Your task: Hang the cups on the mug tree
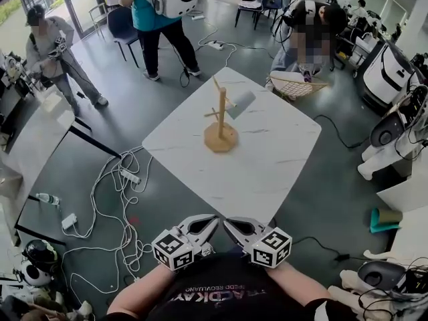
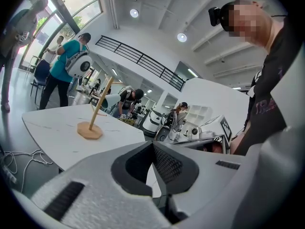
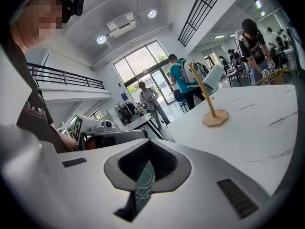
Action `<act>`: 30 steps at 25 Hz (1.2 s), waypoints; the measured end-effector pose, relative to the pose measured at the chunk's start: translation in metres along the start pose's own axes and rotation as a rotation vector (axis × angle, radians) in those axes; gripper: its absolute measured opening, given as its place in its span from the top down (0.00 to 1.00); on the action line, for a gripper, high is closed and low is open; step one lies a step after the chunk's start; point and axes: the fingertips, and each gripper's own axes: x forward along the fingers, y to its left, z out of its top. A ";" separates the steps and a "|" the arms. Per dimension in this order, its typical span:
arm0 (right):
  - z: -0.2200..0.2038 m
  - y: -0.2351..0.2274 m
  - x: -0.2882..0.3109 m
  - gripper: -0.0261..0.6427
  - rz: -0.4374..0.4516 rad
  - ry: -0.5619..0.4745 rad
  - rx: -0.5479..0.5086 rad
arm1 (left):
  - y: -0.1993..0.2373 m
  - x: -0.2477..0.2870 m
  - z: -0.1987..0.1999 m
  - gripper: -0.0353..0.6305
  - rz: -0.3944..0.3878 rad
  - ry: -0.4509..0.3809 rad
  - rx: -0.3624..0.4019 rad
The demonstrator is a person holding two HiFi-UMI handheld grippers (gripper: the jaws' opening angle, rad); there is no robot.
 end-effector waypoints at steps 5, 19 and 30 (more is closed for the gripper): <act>-0.002 0.007 -0.001 0.95 -0.004 -0.007 -0.005 | -0.005 -0.004 -0.003 0.96 -0.010 0.006 0.006; -0.011 0.017 0.002 0.95 0.008 -0.003 -0.004 | -0.007 -0.017 -0.011 0.96 0.004 0.005 0.001; -0.013 0.023 0.007 0.95 0.013 -0.004 -0.005 | -0.005 -0.024 -0.012 0.96 0.010 0.005 0.004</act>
